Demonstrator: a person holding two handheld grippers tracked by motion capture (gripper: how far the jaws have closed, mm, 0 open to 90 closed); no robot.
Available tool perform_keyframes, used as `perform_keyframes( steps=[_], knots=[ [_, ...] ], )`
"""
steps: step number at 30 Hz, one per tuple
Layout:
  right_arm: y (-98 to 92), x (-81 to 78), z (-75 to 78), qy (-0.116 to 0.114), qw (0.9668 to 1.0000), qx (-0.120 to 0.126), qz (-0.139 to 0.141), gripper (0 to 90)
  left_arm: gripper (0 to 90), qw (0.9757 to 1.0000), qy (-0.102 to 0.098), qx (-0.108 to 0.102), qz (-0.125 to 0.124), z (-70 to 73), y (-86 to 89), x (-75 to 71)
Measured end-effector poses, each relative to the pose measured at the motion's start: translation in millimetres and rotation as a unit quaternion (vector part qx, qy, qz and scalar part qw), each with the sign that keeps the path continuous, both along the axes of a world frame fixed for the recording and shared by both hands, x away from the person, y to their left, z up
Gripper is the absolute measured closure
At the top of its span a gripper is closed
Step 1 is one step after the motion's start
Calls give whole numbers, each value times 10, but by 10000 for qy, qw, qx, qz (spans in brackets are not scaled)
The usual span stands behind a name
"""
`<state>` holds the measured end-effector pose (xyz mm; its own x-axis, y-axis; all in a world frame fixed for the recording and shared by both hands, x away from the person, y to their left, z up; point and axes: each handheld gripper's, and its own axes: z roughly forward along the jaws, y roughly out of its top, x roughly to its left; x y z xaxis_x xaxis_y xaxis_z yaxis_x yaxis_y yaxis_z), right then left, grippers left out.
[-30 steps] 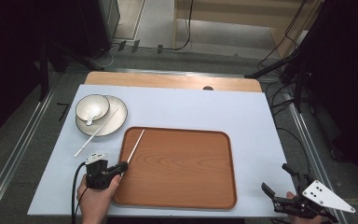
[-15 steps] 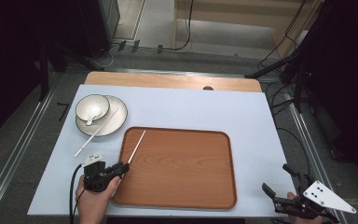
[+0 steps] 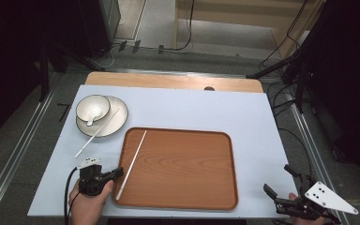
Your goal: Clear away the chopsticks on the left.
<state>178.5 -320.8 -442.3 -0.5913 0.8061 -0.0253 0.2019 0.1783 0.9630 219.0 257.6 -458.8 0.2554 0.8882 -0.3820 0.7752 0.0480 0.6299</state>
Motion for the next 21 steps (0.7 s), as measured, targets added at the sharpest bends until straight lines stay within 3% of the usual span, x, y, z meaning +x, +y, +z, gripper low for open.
perform_keyframes(
  steps=[4, 8, 16, 21],
  knots=[
    [-9, -1, 1, -16, 10000, -10, -7, 58, 899, 10000, -73, 44, 36, 15, -25, -10],
    [-16, -1, -1, -12, 10000, 6, -24, 58, 898, 9996, -210, -48, -177, 40, -110, -8],
    [1, 6, -7, -1, 10000, -25, 6, 58, 900, 9975, -365, -57, -611, 36, -473, 80],
    [2, 6, -11, 4, 10000, -23, 1, 58, 899, 9962, -374, 112, -778, 19, -652, 144]
  ],
)
